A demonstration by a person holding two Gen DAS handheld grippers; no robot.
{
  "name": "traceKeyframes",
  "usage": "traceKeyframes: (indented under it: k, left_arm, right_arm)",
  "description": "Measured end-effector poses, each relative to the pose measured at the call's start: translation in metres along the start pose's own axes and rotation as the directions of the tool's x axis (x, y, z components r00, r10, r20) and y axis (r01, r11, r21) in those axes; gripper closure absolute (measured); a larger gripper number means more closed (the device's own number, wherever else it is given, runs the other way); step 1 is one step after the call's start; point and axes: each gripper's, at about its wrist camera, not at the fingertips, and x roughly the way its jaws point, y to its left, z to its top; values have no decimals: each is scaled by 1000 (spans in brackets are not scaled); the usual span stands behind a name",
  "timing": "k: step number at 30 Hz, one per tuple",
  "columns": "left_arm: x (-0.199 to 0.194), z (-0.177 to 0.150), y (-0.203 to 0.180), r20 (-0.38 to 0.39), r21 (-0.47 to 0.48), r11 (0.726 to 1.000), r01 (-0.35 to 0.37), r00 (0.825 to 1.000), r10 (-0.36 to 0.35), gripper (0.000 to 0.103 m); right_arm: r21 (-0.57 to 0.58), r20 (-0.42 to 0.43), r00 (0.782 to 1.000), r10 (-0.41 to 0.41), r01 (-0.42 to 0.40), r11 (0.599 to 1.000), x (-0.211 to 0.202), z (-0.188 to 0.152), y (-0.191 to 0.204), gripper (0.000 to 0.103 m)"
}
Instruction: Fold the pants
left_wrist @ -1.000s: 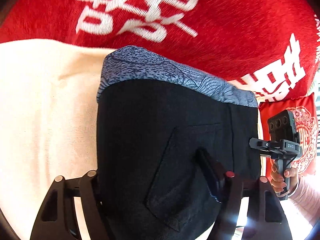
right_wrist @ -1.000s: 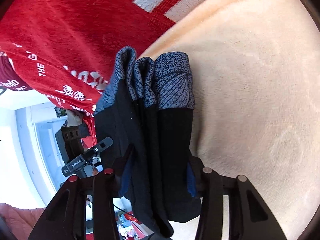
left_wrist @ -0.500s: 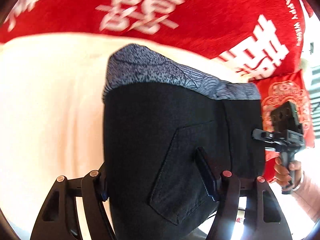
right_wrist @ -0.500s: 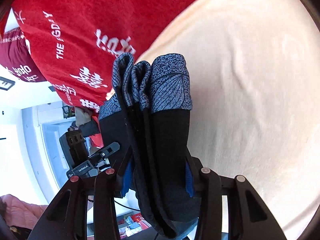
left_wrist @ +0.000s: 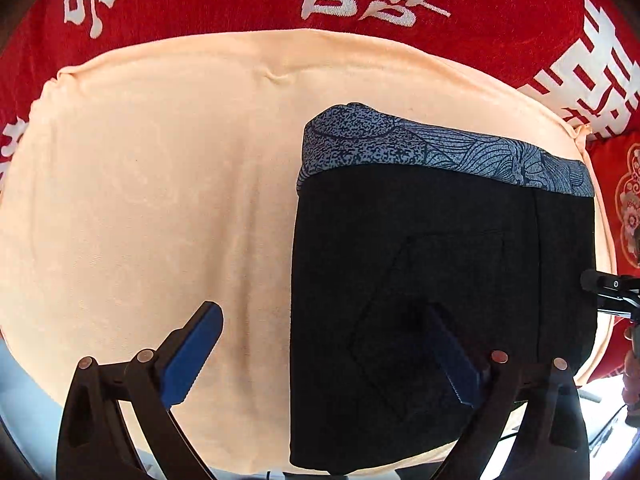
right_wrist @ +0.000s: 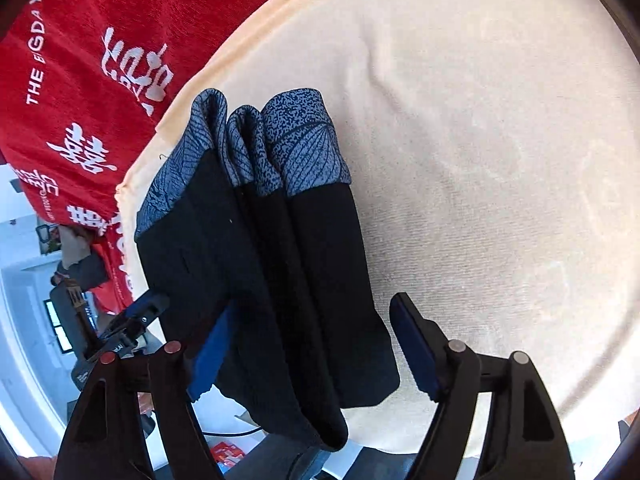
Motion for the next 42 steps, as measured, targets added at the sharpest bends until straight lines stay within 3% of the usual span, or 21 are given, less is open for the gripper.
traceKeyframes:
  k: [4, 8, 10, 14, 17, 20, 28, 33, 42]
  left_arm:
    - [-4, -5, -9, -14, 36, 999, -35, 999, 36, 2]
    - [-19, -15, -18, 6, 56, 997, -48, 999, 48, 2]
    - [-30, -23, -20, 25, 71, 995, -70, 997, 68, 2]
    - [-50, -35, -28, 43, 95, 991, -94, 995, 90, 2]
    - [-65, -39, -32, 43, 92, 994, -57, 998, 54, 2]
    - [-80, -45, -34, 37, 96, 994, -51, 998, 48, 2]
    - [-120, -71, -38, 44, 151, 980, -133, 991, 128, 2]
    - [-143, -85, -32, 47, 173, 979, -105, 994, 98, 2]
    - [-179, -99, -30, 94, 238, 961, -138, 988, 119, 2]
  right_arm:
    - [2, 43, 995, -87, 87, 996, -9, -18, 5, 18]
    - [-7, 108, 977, -184, 186, 982, -22, -39, 17, 13]
    - [-11, 143, 962, -232, 236, 972, -27, -47, 25, 0]
    - [-53, 208, 930, -304, 321, 946, -40, -70, 49, 0]
    - [-104, 213, 915, -343, 371, 923, -45, -86, 70, 0]
    - [-129, 194, 911, -363, 390, 912, -49, -103, 91, 0]
    - [-52, 216, 914, -344, 362, 931, -73, -138, 124, 0]
    - [-28, 255, 898, -359, 378, 925, -92, -160, 144, 0]
    - [-83, 235, 897, -375, 402, 912, -97, -183, 169, 0]
